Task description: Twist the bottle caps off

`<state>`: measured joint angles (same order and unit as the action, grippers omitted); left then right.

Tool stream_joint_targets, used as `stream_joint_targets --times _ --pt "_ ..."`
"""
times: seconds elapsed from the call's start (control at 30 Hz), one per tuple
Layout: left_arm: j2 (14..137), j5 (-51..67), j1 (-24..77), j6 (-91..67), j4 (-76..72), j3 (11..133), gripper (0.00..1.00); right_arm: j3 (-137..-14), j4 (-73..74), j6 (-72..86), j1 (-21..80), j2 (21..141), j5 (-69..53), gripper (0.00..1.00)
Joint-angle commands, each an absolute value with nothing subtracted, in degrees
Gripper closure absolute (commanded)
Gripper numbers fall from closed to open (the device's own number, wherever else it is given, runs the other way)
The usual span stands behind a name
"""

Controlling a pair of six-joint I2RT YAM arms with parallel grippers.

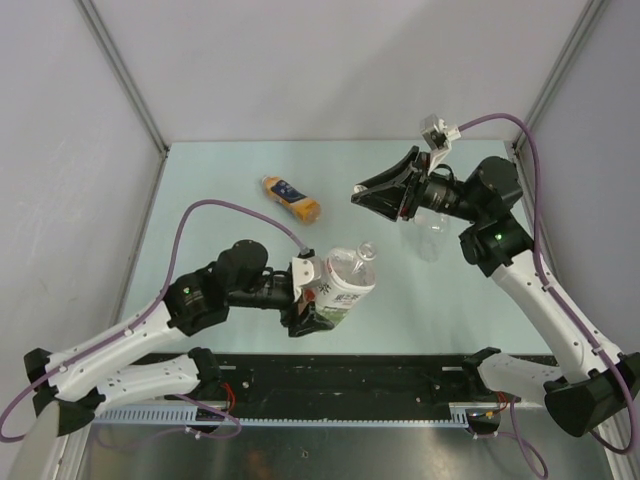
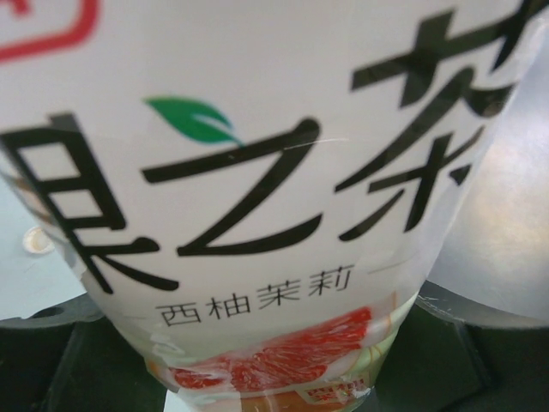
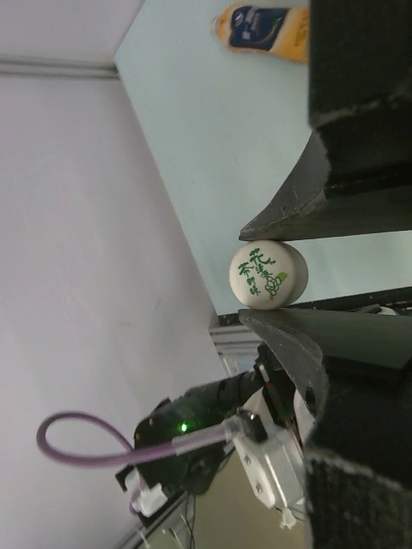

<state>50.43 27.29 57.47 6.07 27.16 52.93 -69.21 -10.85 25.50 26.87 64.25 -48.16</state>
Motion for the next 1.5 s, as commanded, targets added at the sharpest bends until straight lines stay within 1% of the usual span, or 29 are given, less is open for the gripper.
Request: stream_joint_targets --times 0.0,0.17,0.37,0.5,0.6,0.73,0.9,1.03,1.17,1.27,1.37,1.47 --pt "47.98 18.97 57.66 5.94 23.28 53.48 1.00 -69.30 -3.66 21.11 26.63 64.83 -41.52 0.96" --pt "46.24 8.11 57.66 5.10 22.26 52.40 1.00 -69.26 5.26 17.20 27.23 69.59 -36.32 0.96" --pt "44.68 -0.56 57.66 4.06 21.50 51.22 1.00 -69.18 15.02 10.24 32.03 77.05 -21.16 0.95" --pt "43.23 -5.28 57.71 3.63 21.33 50.36 1.00 -69.20 18.87 8.74 33.69 83.53 -15.27 0.97" --pt "41.89 -7.57 57.66 3.50 21.28 49.83 1.00 -69.17 20.08 8.79 33.91 89.03 -13.49 0.97" --pt "40.84 -7.82 57.67 3.59 21.28 49.04 1.00 -69.21 20.54 9.90 34.35 95.08 -10.74 0.96" --pt "40.48 -7.18 57.70 3.37 21.33 48.44 1.00 -69.23 20.90 10.56 35.04 100.26 -6.03 0.92" --pt "40.54 -7.43 57.66 3.56 21.33 48.35 1.00 -69.22 21.37 10.11 35.15 102.30 -5.68 0.83" --pt "41.02 -7.79 57.71 3.66 21.33 48.53 0.98 -69.29 21.59 9.90 35.11 102.54 -5.77 0.55" --pt "41.45 -7.73 57.73 3.81 21.30 48.74 0.98 -69.26 21.78 9.52 35.27 101.56 -5.09 0.39" --pt "41.90 -7.72 57.67 3.98 21.27 48.96 0.98 -69.26 22.25 9.23 35.32 99.69 -3.84 0.30" --pt "42.21 -7.85 57.67 4.16 21.28 49.11 0.99 -69.26 22.68 8.84 35.35 97.56 -3.12 0.24"
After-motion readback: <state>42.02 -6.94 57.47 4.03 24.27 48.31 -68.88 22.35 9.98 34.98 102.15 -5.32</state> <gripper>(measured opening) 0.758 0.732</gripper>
